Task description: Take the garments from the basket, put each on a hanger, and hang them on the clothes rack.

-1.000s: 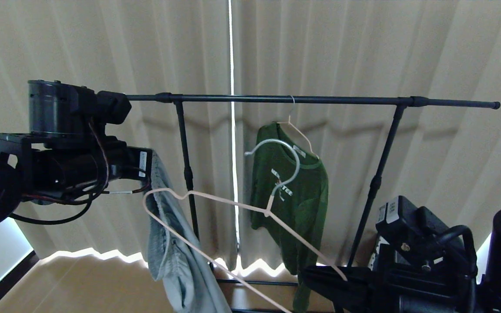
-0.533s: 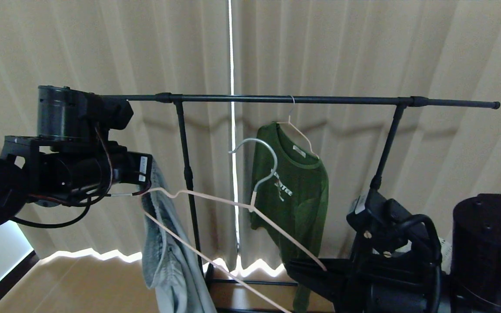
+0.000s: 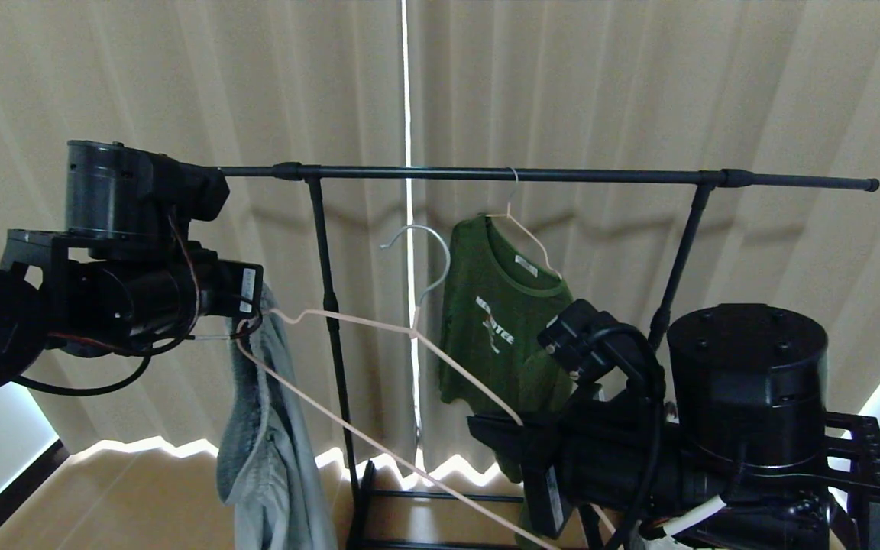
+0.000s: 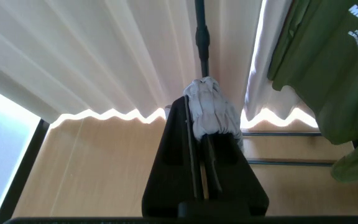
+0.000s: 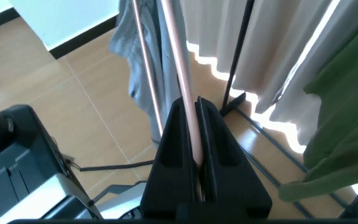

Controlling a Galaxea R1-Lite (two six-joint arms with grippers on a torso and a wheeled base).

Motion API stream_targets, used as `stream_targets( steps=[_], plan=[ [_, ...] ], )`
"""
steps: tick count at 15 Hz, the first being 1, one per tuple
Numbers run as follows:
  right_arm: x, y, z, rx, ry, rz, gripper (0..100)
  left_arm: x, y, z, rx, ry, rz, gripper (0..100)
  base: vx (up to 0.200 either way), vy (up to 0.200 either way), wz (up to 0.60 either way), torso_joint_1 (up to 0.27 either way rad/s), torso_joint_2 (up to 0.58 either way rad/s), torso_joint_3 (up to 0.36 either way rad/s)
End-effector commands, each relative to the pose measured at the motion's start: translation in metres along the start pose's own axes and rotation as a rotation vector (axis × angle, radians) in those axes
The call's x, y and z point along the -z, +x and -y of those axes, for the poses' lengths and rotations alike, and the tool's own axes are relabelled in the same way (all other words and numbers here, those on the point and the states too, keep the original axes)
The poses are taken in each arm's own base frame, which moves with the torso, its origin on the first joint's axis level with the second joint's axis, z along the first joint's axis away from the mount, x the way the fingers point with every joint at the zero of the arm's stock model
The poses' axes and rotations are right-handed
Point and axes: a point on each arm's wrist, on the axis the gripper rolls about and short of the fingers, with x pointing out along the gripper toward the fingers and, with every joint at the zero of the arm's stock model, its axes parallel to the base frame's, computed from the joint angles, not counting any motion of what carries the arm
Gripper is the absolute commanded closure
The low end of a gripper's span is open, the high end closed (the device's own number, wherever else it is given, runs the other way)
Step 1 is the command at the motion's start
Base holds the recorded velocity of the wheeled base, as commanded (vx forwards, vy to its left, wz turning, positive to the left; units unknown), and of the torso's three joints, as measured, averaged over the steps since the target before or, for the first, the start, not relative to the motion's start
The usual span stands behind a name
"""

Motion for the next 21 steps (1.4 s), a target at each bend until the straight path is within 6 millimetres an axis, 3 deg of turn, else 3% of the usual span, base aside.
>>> stream_targets(
  steps=[1,8,16,21],
  plan=[
    [0.004,0.003,0.000,0.004,0.008,-0.018,100,-0.002,-0.001,-0.001,-0.002,-0.005,0.007,100,0.000,0.000,0.00,0.000,0.00,0.000],
    [0.000,0.006,0.005,0.023,0.040,-0.008,100,-0.003,-0.011,-0.004,-0.036,0.008,-0.004,100,0.000,0.000,0.00,0.000,0.00,0.000],
    [-0.014,0.045,0.013,0.088,0.103,0.019,100,-0.010,-0.036,0.011,0.041,0.033,0.030,100,0.000,0.000,0.00,0.000,0.00,0.000],
    [-0.008,0.037,0.005,0.084,0.139,-0.020,100,-0.018,-0.036,0.007,0.031,0.006,0.053,100,0.000,0.000,0.00,0.000,0.00,0.000]
  ],
)
